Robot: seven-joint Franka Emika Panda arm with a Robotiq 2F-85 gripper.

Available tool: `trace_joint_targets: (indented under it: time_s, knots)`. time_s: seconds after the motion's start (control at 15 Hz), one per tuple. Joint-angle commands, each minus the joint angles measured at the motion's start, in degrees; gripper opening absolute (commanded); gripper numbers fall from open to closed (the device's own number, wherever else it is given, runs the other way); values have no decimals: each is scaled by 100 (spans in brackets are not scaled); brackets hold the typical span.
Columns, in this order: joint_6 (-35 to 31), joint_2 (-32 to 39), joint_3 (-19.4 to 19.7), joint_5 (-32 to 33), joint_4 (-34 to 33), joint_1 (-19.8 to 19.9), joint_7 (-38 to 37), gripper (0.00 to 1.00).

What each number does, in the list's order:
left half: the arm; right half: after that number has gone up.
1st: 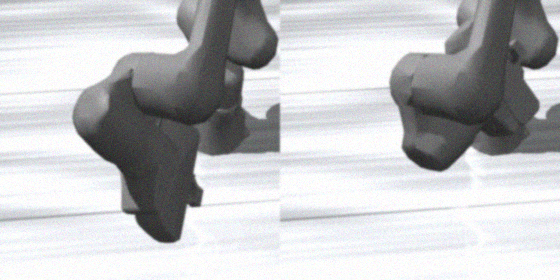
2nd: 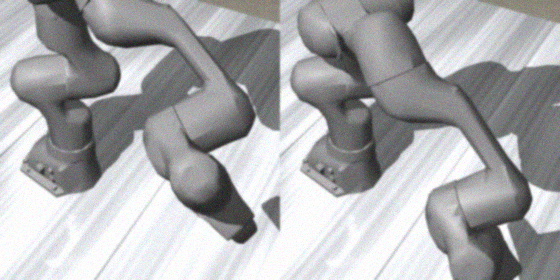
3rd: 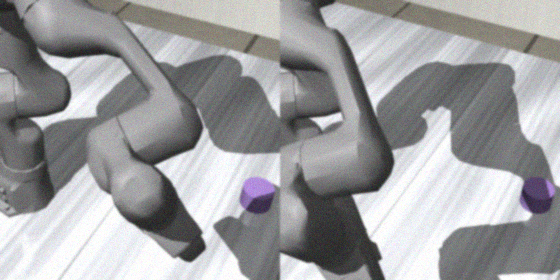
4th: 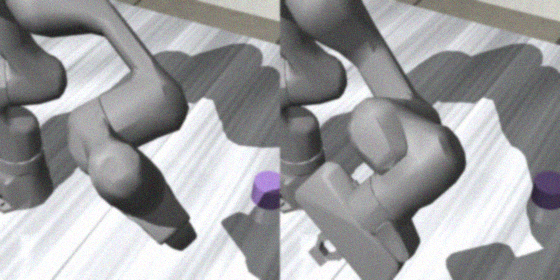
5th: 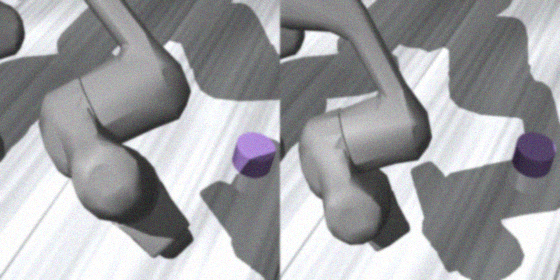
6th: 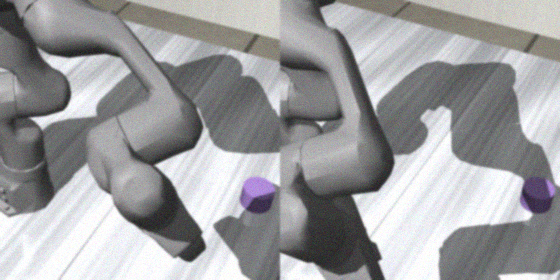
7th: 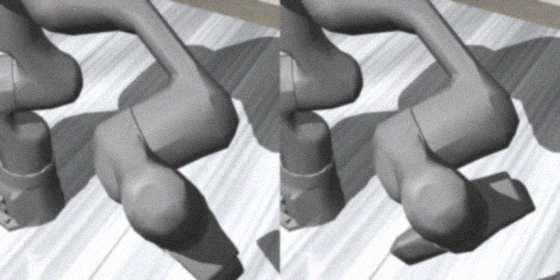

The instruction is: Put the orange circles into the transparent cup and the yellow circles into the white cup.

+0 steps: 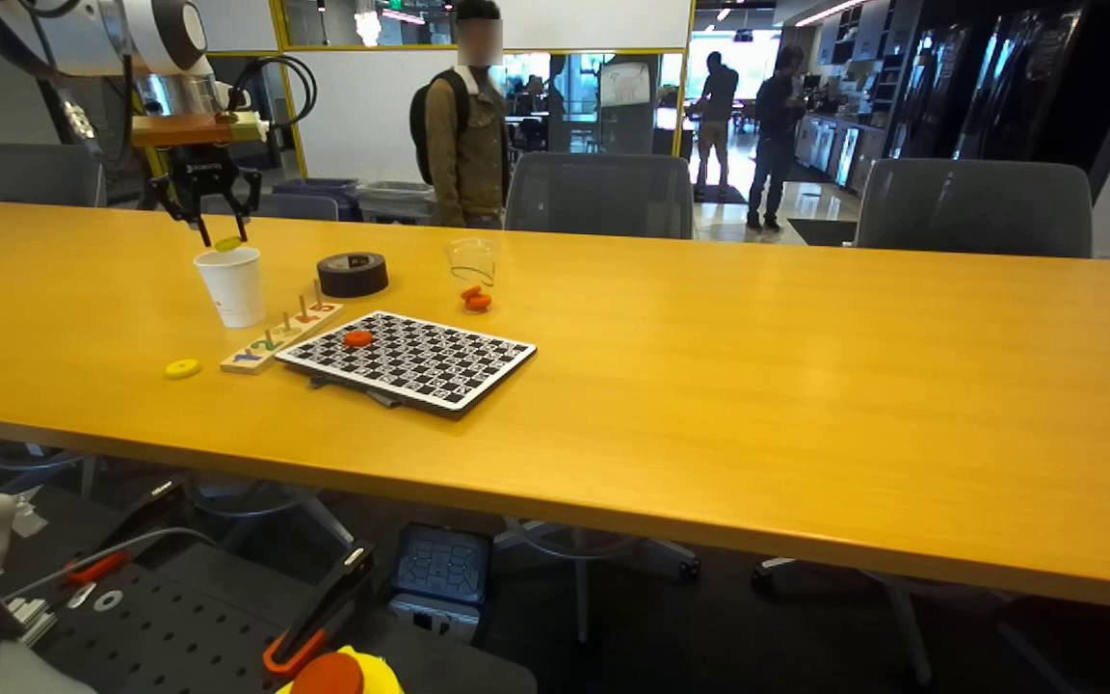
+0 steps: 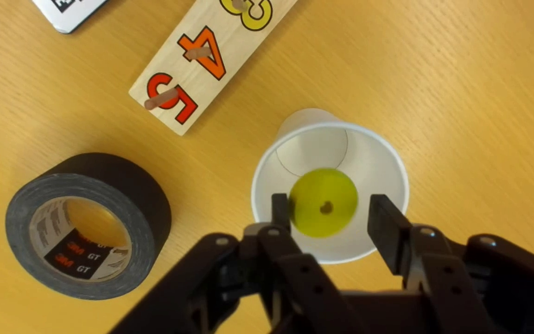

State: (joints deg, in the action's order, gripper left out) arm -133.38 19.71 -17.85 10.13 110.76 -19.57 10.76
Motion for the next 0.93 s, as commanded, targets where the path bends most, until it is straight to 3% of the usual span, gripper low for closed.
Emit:
trace_joint_targets:
  time_s: [0.0,0.13,0.2,0.53,0.87]
  knots:
    - [196,18,-58,-207,-176,34,191,81]
    - [171,-29,-54,-213,-113,38,198,97]
    - [147,-66,-34,-177,-65,28,149,100]
    - [-20,-524,165,35,537,40,-308,100]
    - [-233,-1355,151,-126,1691,173,-507,100]
